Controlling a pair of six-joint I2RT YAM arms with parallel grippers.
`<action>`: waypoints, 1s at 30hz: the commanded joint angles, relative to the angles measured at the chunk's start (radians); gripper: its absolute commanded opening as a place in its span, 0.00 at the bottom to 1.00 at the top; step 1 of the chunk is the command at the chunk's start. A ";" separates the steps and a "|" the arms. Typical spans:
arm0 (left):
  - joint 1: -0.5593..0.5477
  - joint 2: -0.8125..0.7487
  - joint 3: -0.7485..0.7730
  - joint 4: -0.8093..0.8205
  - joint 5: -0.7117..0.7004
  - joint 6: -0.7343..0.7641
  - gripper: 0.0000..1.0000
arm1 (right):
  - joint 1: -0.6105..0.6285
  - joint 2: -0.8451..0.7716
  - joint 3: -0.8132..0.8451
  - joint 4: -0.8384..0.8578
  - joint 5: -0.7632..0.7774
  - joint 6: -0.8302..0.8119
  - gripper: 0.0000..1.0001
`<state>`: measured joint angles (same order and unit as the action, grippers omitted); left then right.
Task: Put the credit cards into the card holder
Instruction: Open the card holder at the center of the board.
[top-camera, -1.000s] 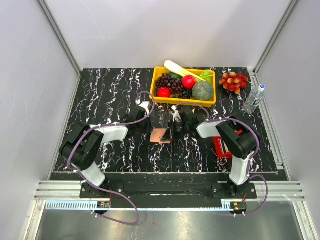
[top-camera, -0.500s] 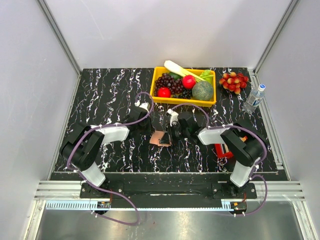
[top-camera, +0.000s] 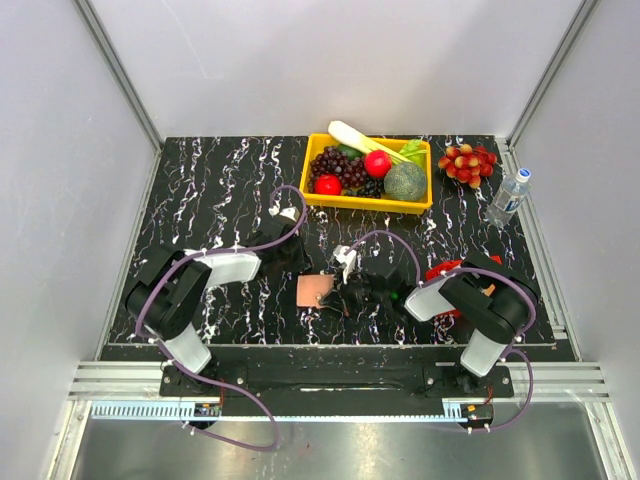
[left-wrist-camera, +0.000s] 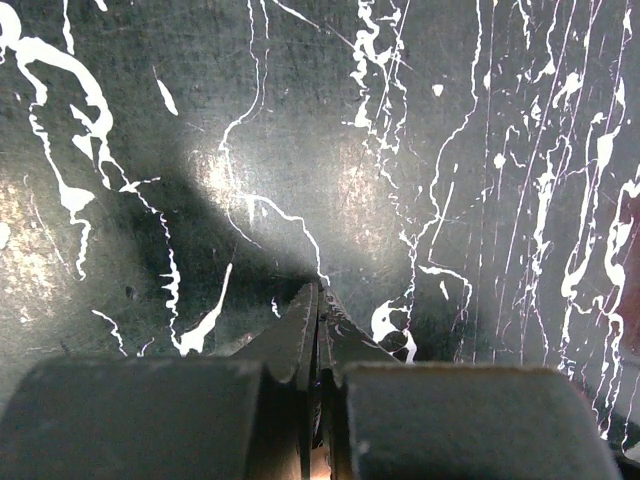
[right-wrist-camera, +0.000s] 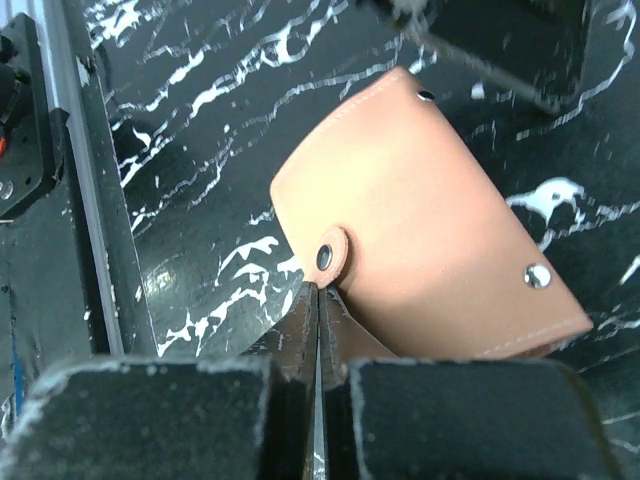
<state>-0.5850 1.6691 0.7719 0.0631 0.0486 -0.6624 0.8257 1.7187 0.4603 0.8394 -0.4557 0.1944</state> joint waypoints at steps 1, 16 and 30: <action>0.001 0.046 -0.005 -0.062 -0.039 -0.003 0.00 | 0.016 -0.005 -0.003 0.234 0.005 -0.090 0.00; 0.135 -0.331 -0.282 0.153 0.129 0.056 0.77 | 0.012 -0.008 0.073 -0.061 0.095 -0.102 0.00; 0.143 -0.097 -0.287 0.483 0.589 0.122 0.76 | 0.013 -0.007 0.040 -0.014 0.089 -0.240 0.00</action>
<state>-0.4404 1.5116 0.4763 0.4137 0.4797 -0.5697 0.8394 1.7245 0.4965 0.8078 -0.3771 0.0128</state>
